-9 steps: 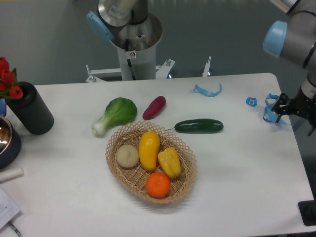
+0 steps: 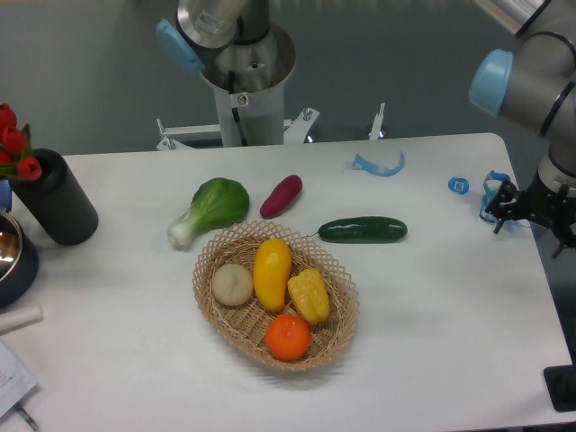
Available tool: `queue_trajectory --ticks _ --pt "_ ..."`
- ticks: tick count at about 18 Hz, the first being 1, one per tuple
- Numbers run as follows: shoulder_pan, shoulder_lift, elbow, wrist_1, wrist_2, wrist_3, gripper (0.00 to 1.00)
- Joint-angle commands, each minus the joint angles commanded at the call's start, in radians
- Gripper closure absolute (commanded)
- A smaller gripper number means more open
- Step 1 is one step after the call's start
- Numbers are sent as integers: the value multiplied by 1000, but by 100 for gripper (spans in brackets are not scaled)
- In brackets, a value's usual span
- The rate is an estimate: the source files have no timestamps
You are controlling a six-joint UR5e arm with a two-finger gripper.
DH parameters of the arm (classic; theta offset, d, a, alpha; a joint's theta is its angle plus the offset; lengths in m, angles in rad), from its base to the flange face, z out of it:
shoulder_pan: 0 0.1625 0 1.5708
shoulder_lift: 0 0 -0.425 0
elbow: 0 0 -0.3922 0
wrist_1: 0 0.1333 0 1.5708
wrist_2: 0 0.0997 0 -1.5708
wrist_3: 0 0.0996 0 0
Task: Pick up the yellow pepper from the basket
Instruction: 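Lift the gripper off the table and start moving toward the basket, then move the open gripper over the basket above the yellow bell pepper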
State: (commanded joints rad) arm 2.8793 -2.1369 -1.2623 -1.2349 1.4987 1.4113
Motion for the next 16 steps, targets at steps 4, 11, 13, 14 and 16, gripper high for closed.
queue_trajectory --ticks 4,11,13,14,16 --pt "6 61 -124 118 -104 -54 0" --pt "-70 117 -247 129 -140 -139 0" --pt "-115 153 -276 126 -143 -213 0" --pt "-127 172 -307 127 -140 -253 0" --pt "-158 195 -348 127 -137 -291 0"
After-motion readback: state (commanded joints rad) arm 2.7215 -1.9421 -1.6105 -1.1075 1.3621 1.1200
